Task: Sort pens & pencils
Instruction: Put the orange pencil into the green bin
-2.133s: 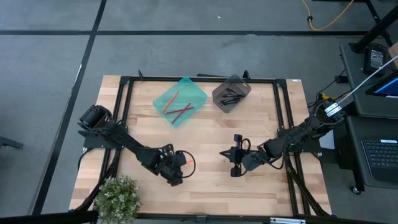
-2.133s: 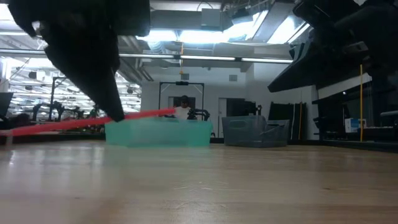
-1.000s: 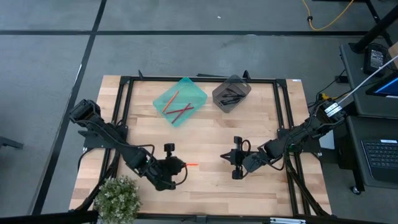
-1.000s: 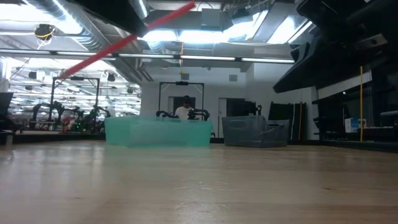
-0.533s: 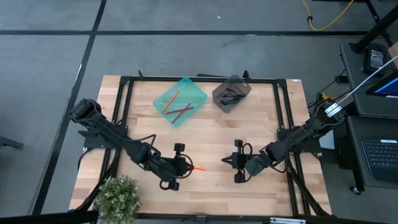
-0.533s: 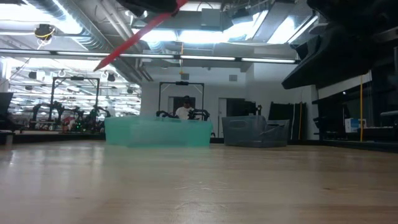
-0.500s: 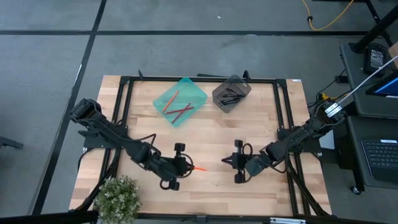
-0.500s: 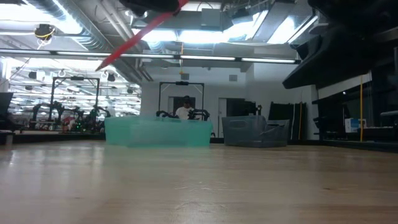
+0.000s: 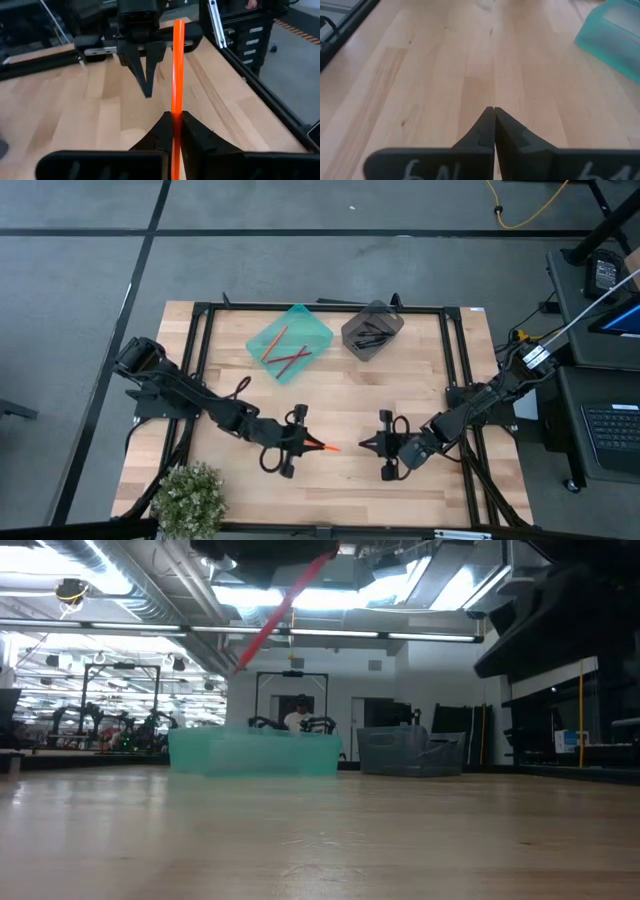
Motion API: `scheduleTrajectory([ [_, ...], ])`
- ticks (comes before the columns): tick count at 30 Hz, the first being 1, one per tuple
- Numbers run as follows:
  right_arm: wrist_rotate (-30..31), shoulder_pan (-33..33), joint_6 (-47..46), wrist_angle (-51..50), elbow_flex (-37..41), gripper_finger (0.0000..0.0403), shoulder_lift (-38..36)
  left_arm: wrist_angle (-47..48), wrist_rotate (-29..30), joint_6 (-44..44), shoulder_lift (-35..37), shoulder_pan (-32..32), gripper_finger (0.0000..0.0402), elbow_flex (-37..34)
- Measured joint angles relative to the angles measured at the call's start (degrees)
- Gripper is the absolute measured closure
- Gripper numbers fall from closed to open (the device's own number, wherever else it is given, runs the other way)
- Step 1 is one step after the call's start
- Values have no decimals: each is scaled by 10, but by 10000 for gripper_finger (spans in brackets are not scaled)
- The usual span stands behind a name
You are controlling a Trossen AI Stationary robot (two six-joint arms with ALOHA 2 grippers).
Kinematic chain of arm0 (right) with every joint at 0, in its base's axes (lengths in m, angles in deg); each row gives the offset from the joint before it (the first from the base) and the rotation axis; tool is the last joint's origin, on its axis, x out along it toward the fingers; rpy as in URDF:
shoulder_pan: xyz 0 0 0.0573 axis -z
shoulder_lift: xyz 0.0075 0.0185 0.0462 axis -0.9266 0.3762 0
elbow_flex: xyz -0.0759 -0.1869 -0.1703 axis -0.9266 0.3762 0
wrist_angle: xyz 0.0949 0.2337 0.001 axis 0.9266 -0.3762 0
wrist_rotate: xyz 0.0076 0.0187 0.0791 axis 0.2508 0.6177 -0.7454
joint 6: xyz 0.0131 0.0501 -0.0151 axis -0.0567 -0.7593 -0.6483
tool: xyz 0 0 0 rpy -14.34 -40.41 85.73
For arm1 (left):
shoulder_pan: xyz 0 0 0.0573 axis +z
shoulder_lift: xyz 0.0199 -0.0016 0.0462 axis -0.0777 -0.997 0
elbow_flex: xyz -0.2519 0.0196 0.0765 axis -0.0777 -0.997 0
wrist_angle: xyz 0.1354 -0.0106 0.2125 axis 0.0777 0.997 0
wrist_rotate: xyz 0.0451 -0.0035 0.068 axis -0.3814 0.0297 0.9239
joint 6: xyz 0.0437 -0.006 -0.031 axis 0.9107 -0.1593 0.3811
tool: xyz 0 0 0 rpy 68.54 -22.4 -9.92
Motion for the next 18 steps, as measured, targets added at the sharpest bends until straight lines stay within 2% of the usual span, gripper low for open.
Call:
scheduleTrajectory([
  [10,0,-10,-4,0,0,399,0,-147,-14,35,40,24,388,-94],
  [18,0,-10,-4,0,0,399,0,-298,-13,35,78,46,388,-208],
])
